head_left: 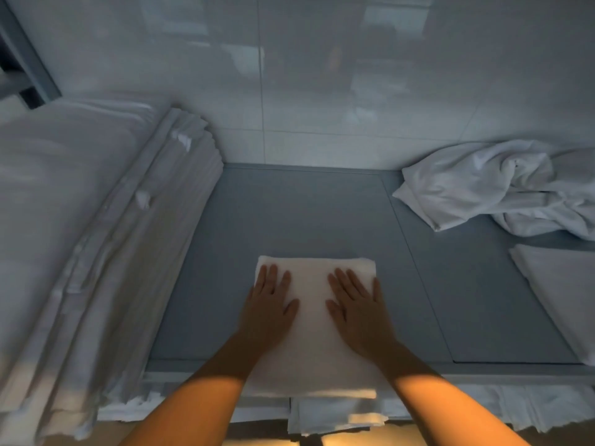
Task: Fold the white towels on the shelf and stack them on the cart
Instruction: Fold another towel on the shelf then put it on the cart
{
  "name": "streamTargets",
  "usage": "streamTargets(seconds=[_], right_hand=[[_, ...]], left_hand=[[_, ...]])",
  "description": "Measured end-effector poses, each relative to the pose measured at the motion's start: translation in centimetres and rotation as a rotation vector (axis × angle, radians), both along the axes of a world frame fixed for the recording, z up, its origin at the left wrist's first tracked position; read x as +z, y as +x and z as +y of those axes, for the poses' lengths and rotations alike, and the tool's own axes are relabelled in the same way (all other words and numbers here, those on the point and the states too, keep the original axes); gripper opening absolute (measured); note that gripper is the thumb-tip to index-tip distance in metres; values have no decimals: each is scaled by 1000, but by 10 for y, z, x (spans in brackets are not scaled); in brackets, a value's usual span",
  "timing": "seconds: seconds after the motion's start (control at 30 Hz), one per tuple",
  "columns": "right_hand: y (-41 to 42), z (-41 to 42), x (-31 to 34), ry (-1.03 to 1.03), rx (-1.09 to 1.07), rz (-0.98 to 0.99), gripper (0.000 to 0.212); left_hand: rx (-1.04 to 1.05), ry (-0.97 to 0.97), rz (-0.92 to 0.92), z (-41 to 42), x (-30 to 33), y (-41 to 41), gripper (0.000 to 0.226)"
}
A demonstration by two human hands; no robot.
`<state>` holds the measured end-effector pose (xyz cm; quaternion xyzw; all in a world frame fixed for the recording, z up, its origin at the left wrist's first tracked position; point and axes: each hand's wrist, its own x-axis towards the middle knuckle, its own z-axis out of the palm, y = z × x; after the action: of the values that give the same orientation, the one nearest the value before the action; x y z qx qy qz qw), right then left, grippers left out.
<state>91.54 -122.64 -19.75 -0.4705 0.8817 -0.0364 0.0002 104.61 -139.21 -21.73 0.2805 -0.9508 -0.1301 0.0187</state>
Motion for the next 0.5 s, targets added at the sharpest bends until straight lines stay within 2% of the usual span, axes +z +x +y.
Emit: streamTargets(seconds=[0.2, 0.5], right_hand=[[-8, 53, 2, 13, -206, -132, 61], [-39, 99, 0, 50, -226, -191, 60]], left_hand=[[-19, -10, 35, 45, -1, -7, 64], [-4, -1, 32, 94, -3, -35, 64]])
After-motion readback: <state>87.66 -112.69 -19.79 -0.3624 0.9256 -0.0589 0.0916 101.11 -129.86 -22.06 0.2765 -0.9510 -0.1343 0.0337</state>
